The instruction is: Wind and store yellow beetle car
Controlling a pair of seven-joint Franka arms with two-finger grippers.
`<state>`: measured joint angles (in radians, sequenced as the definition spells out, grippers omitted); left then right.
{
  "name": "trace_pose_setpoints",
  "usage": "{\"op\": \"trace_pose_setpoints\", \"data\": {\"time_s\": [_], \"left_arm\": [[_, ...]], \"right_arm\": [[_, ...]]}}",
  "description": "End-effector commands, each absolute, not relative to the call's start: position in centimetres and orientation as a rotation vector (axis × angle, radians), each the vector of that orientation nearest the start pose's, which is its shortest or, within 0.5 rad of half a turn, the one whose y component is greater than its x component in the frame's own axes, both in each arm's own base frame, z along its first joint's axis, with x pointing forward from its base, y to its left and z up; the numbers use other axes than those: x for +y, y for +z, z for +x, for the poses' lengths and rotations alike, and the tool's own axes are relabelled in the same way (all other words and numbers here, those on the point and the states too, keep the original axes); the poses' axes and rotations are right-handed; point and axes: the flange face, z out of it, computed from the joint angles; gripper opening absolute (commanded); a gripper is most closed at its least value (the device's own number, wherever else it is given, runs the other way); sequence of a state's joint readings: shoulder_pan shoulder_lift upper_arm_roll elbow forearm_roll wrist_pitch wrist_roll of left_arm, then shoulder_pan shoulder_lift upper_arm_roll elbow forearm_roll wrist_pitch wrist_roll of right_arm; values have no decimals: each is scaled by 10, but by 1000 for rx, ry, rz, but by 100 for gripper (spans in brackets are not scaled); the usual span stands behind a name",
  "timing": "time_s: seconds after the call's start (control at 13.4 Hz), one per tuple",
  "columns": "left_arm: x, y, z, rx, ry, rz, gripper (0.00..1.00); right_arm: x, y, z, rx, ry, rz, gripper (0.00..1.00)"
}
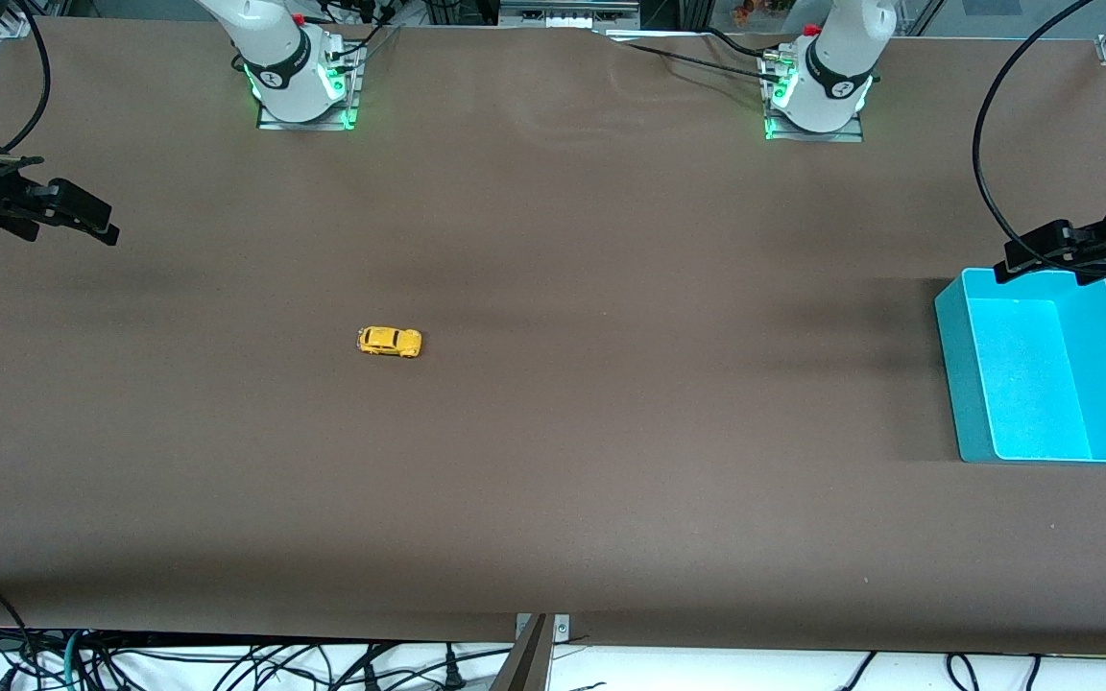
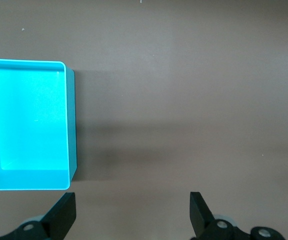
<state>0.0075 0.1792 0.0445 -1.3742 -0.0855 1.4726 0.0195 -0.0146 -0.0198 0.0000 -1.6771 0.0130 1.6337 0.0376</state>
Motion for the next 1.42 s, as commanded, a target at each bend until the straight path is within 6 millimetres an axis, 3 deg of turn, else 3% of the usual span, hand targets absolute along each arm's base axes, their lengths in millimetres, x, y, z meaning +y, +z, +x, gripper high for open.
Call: {"op": "trace_pose_setpoints", "data": {"time_s": [0.0,0.75,0.97,1.35], "left_arm": [[20,611,601,-66,112,-3218,100],[7,614,602,-27,87,-3223,100],[-12,629,596,11,-5,-3209,100],[-20,626,590,28,16,-3209,100]], "right_arm": [[-6,592,548,82,29,-3110,100],[-5,592,548,73,34,-3112,100],[-5,591,549,82,39,-3112,100],[-2,591,549,67,39,-3120,100]]}}
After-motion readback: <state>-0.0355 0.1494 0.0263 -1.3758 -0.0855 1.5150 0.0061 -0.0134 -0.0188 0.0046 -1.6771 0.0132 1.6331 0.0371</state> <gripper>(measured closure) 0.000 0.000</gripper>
